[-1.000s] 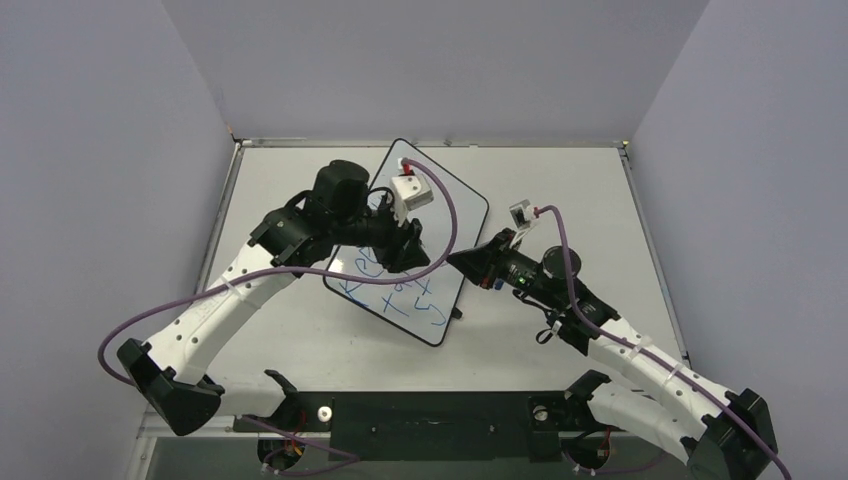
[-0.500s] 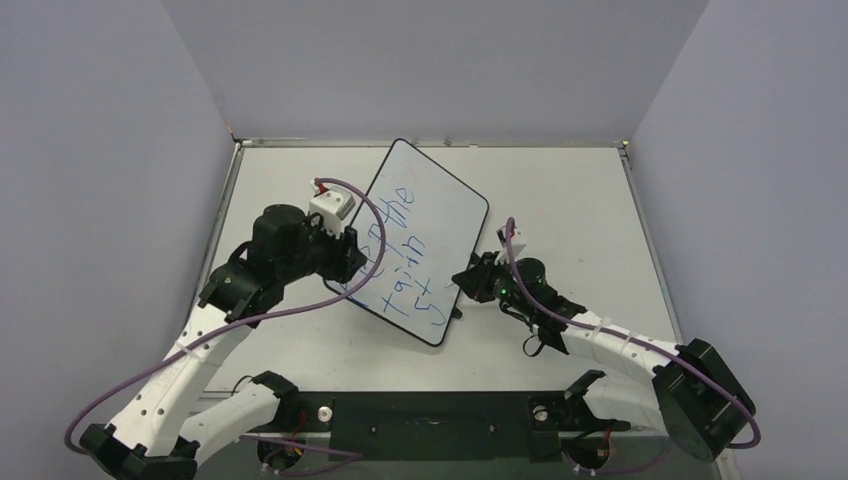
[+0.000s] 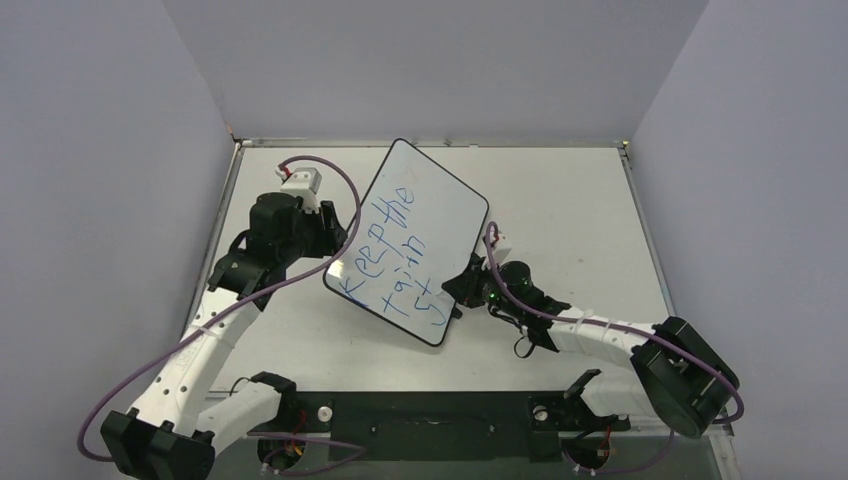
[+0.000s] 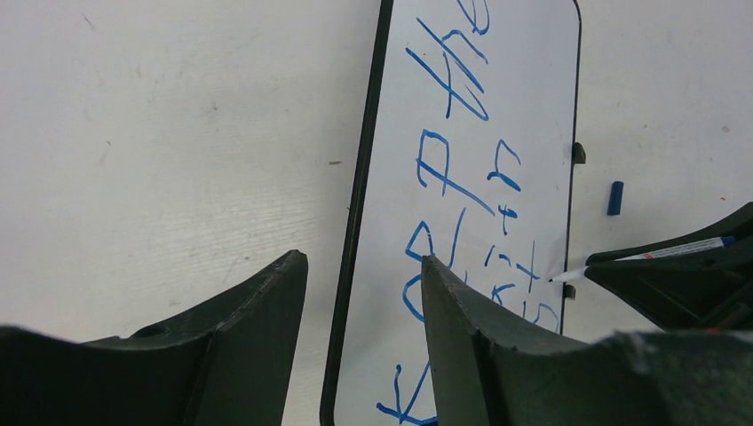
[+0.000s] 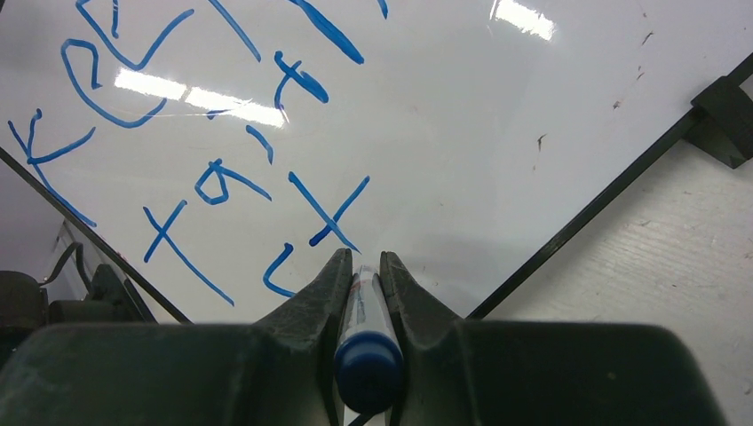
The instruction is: Write a sentence on the whiteboard
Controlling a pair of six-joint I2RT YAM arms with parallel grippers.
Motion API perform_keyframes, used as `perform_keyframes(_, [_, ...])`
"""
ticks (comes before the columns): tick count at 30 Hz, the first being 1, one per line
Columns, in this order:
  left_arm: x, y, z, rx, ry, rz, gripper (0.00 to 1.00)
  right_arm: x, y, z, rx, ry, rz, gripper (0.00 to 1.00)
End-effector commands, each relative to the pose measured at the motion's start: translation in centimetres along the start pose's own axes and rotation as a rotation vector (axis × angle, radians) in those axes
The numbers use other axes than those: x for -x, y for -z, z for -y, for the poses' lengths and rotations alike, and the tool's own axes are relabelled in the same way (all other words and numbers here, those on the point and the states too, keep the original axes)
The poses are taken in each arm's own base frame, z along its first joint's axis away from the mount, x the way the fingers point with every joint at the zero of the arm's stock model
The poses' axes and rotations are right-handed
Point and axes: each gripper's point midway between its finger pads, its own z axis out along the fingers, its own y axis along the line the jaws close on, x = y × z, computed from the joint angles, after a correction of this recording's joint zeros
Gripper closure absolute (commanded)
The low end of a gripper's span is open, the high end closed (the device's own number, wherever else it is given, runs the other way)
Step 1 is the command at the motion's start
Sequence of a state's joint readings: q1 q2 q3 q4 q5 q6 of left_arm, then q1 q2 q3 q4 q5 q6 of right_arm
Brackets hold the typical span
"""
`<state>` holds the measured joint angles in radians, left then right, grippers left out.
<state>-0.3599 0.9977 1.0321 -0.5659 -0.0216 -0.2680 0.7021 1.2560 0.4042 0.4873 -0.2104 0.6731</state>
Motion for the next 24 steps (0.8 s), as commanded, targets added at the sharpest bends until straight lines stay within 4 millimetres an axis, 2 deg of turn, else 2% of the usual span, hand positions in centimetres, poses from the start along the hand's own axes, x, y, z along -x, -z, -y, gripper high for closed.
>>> perform_keyframes(1, [2.7, -0.8, 1.6, -0.116, 0.116, 0.105, 0.53, 3.0, -0.8, -2.4, 0.069, 0.024, 0.090, 1.00])
perform_keyframes(6, [1.7, -2.2, 1.4, -0.170, 0.139, 0.057, 0.53, 3.5, -1.1, -2.7, 0.078, 0.027, 0.095, 1.00])
perform_keyframes(14, [0.8, -2.9, 1.6, -0.228, 0.161, 0.026, 0.53, 4.2, -1.7, -3.3, 0.092, 0.032, 0.100, 1.00])
perform_keyframes(24, [0.2, -3.3, 2.4, -0.292, 0.166, 0.003, 0.53, 2.8, -2.2, -2.5, 0.082, 0.022, 0.065, 1.00])
